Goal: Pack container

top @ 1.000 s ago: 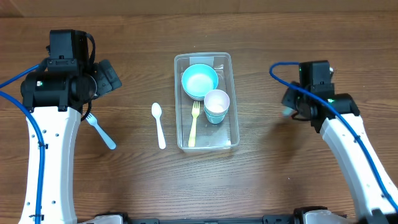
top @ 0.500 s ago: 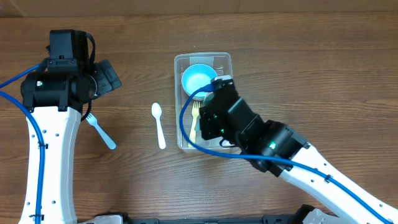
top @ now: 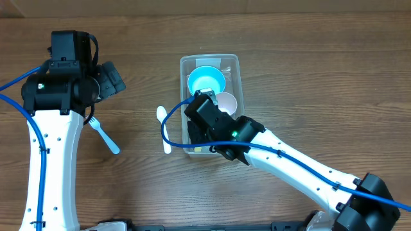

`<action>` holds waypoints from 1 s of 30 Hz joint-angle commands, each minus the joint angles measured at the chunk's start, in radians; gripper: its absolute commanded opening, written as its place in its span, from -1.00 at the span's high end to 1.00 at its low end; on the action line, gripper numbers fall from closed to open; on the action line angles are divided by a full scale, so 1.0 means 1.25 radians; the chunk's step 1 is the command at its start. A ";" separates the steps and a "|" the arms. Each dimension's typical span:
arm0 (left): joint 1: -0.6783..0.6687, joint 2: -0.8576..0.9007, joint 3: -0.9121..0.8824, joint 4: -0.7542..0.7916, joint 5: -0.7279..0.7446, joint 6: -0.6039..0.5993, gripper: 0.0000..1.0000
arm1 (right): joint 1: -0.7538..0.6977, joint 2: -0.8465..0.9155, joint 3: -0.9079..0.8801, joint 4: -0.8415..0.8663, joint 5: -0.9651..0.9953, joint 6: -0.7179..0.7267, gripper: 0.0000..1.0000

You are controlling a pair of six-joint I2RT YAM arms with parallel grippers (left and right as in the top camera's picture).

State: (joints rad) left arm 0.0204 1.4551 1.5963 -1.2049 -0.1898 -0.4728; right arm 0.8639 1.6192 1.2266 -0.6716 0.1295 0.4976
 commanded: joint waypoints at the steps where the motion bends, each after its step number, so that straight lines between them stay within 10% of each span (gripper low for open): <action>1: 0.004 -0.008 0.008 0.001 0.006 -0.014 -1.00 | 0.001 0.011 0.024 0.003 -0.024 -0.022 0.34; 5: 0.004 -0.008 0.008 0.001 0.006 -0.014 -1.00 | 0.001 0.011 0.024 -0.010 -0.039 -0.038 -0.10; 15: 0.004 -0.008 0.008 0.001 0.006 -0.014 -1.00 | -0.096 -0.214 0.188 -0.297 0.149 -0.005 -0.15; 20: 0.004 -0.008 0.008 0.001 0.006 -0.014 -1.00 | -0.442 -0.390 0.192 -0.432 0.147 -0.029 -1.00; 30: 0.004 -0.008 0.008 0.001 0.006 -0.014 -1.00 | -0.642 -0.379 0.191 -0.515 0.126 -0.069 -1.00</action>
State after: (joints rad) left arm 0.0204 1.4551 1.5963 -1.2049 -0.1898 -0.4728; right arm 0.0654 1.1320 1.4521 -1.3193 0.2871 0.4194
